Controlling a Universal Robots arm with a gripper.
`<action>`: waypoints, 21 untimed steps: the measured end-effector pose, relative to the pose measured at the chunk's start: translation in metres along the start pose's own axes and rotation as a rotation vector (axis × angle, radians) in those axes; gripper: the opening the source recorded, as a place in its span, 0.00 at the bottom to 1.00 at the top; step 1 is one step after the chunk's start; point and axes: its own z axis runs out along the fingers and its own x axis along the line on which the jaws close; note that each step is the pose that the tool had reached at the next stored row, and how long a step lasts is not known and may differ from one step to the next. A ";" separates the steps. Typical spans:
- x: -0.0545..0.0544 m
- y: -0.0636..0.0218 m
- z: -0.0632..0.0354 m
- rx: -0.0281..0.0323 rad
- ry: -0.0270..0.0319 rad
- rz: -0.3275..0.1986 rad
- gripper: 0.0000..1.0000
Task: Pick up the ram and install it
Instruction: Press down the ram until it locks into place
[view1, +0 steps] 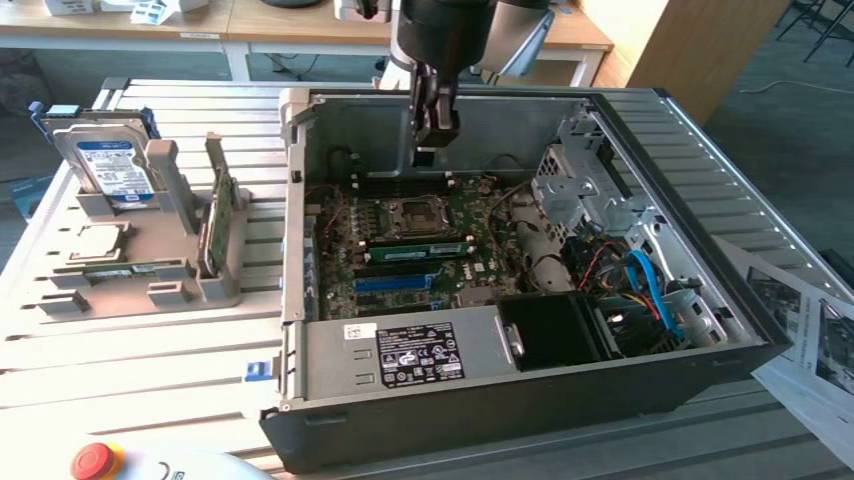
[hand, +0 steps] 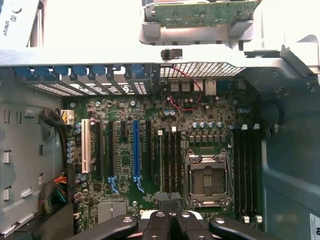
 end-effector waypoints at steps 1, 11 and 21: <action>0.000 0.0000 0.0000 0.0000 -0.0001 0.005 0.11; 0.000 0.0000 0.0000 0.0007 -0.0034 0.126 0.11; 0.000 0.0000 0.0000 0.0016 -0.0076 0.276 0.11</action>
